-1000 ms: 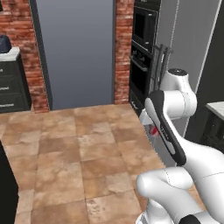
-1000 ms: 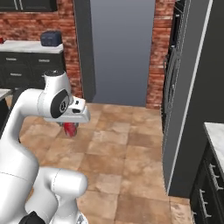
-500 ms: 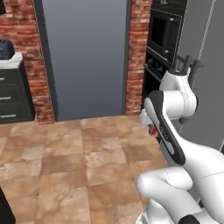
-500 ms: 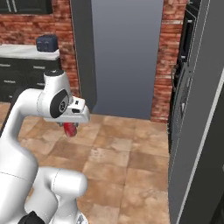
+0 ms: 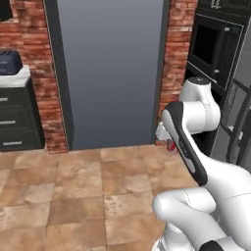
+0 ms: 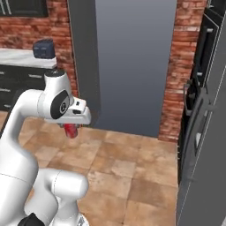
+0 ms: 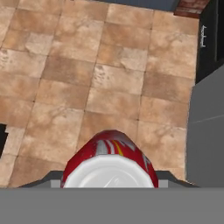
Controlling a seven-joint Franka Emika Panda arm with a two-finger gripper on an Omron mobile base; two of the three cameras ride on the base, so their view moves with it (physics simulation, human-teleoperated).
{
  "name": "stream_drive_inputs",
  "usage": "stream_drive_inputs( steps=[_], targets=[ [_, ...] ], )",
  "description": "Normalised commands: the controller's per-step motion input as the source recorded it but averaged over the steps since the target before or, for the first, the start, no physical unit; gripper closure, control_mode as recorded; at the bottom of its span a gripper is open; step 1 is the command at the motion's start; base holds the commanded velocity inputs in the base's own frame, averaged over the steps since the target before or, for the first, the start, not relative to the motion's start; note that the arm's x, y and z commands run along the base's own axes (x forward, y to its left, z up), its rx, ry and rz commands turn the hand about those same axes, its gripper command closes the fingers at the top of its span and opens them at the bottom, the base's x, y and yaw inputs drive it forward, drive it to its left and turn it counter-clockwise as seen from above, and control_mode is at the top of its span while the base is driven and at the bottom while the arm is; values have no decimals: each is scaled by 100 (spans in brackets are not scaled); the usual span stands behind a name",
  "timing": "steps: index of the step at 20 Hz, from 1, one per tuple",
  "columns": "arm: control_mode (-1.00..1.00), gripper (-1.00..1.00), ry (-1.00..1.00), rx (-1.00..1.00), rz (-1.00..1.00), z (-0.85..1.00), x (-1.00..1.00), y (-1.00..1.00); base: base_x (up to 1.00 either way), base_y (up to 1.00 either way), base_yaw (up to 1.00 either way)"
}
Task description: Four empty soda cans are scattered around the kitchen. Gather all the cans and cluster them next to the stove for recycling.
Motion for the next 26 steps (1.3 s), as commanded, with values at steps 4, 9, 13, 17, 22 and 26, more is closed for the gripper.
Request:
stream_drive_inputs(
  steps=[4, 9, 13, 17, 22, 26],
  targets=[
    [100, 100, 0, 0, 0, 0, 0, 0, 100, 0, 24],
    [100, 100, 0, 0, 0, 0, 0, 0, 100, 0, 35],
    [100, 100, 0, 0, 0, 0, 0, 0, 100, 0, 41],
    [100, 100, 0, 0, 0, 0, 0, 0, 100, 0, 52],
    [100, 100, 0, 0, 0, 0, 0, 0, 100, 0, 59],
    [100, 100, 0, 0, 0, 0, 0, 0, 100, 0, 64]
  ],
)
